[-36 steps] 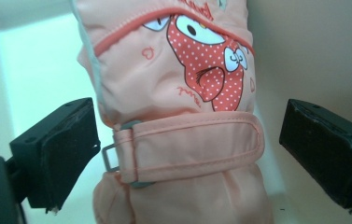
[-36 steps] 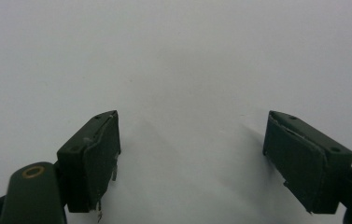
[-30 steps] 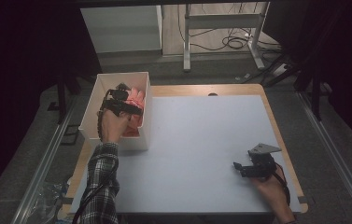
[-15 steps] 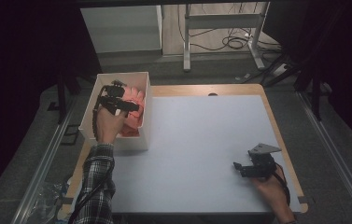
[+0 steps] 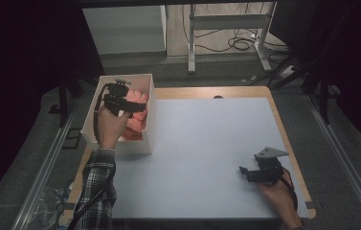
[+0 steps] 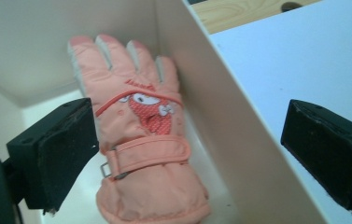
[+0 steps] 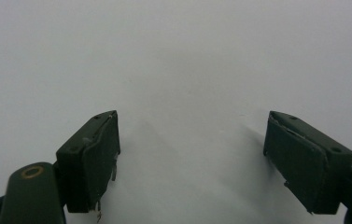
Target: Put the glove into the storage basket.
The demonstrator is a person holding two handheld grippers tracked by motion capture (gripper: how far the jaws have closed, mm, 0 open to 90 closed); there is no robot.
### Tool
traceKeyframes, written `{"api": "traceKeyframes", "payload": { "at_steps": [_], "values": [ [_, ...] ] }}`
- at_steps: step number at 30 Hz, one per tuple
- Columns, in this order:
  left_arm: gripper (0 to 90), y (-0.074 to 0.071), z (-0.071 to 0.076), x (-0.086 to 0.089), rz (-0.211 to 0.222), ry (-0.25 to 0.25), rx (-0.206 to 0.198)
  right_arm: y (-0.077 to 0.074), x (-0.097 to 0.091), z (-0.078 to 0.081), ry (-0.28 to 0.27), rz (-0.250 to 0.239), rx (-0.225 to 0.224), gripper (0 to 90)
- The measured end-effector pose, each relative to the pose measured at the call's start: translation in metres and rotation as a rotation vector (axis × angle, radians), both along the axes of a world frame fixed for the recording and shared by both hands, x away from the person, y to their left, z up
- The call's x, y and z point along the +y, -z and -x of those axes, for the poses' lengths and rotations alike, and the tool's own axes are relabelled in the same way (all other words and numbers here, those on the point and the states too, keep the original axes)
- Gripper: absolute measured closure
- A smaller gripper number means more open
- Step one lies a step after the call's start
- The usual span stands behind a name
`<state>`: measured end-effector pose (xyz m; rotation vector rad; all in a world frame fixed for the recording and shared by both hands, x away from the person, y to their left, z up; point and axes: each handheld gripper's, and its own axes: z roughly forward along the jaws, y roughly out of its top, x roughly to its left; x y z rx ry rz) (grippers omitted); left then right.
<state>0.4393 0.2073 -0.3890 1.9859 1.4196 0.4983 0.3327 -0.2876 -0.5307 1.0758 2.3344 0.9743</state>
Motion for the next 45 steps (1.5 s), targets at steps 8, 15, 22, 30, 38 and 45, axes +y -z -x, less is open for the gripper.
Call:
{"api": "traceKeyframes", "payload": {
  "at_steps": [8,15,22,30,38,45],
  "values": [
    [3.9,-0.007,0.007,-0.015,0.016,0.068,-0.028,0.000,0.000,0.000,0.000,0.000,0.000,18.8],
    [3.8,-0.013,0.016,-0.034,0.035,0.142,-0.046,0.000,0.000,0.000,0.000,0.000,0.000,18.8],
    [3.7,-0.016,0.024,-0.055,0.024,0.206,-0.059,0.000,0.000,0.000,0.000,0.000,-0.001,18.8],
    [3.5,-0.013,0.029,-0.085,0.038,0.307,-0.062,0.000,0.000,0.000,0.000,0.000,-0.001,18.8],
    [3.3,-0.004,0.034,-0.114,0.049,0.383,-0.055,0.000,0.000,0.000,0.001,0.000,0.000,18.8],
    [3.5,0.004,0.039,-0.132,0.064,0.434,-0.051,0.000,0.000,0.000,0.000,-0.002,0.000,18.8]
  ]
}}
